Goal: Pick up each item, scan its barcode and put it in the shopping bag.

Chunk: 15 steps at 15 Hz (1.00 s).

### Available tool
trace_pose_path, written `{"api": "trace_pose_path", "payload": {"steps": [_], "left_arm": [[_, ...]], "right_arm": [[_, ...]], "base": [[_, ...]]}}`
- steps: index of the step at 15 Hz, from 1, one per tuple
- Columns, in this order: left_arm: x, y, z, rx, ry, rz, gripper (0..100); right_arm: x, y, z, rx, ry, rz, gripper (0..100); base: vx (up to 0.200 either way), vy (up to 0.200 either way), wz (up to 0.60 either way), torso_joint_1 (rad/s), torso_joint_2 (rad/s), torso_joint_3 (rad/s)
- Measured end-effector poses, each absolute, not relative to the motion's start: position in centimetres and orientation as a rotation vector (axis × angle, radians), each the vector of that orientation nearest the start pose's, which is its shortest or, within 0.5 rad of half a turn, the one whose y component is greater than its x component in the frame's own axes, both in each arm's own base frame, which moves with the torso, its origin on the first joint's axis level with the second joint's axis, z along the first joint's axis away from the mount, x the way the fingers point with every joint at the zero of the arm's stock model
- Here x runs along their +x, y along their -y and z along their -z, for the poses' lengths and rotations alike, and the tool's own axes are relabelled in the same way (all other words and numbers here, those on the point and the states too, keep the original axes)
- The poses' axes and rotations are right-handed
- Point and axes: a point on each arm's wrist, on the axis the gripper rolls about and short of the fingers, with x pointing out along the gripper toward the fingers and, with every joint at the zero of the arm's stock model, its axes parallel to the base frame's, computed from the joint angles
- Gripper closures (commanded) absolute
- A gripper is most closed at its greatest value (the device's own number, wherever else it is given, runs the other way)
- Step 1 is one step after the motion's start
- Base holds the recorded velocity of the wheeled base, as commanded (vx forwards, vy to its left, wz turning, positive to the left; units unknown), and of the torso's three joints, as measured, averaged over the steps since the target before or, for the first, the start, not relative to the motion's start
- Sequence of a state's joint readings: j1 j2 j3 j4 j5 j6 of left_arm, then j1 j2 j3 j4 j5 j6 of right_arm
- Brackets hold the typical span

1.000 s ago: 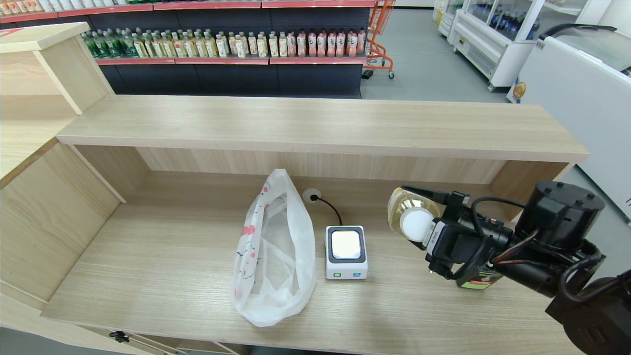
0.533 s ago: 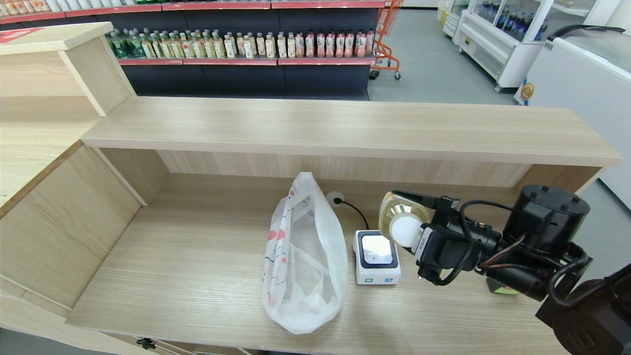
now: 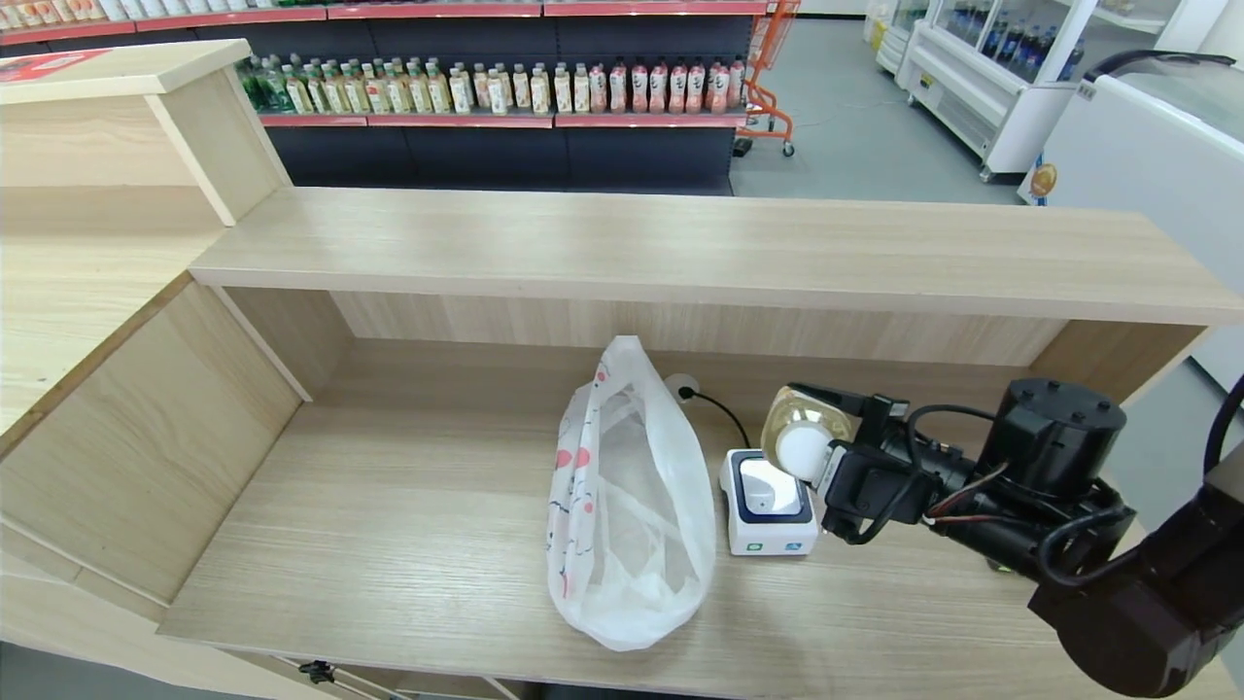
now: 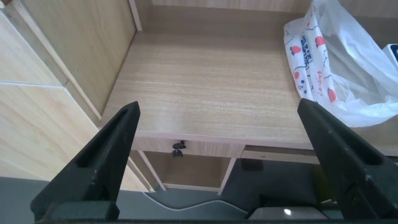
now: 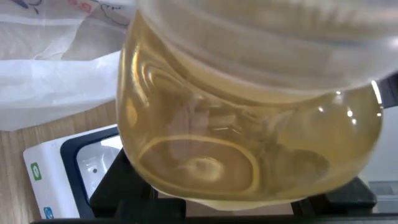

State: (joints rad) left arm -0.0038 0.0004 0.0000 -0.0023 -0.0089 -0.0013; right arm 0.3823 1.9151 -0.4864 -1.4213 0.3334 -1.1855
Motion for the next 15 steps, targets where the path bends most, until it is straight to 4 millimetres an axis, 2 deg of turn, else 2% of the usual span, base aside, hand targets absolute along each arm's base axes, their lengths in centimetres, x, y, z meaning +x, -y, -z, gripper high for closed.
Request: {"api": "trace_pose_path", "payload": {"steps": [5, 8, 15], "left_arm": [[-2.3, 0.0, -7.6, -0.001, 0.002, 0.013, 0], [-2.3, 0.0, -7.6, -0.001, 0.002, 0.013, 0], [-2.3, 0.0, -7.6, -0.001, 0.002, 0.013, 0]], "right_arm": [[28.6, -12.1, -10.3, -1.15, 0.408, -0.631, 100], [29.4, -11.3, -9.4, -1.168, 0.382, -0.608, 100], [30.5, -12.3, -7.5, -1.181, 0.394, -0.62, 100]], "base": [[0.0, 0.0, 0.0, 0.0, 0.0, 0.0], [0.0, 0.0, 0.0, 0.0, 0.0, 0.0], [0.0, 0.0, 0.0, 0.0, 0.0, 0.0]]}}
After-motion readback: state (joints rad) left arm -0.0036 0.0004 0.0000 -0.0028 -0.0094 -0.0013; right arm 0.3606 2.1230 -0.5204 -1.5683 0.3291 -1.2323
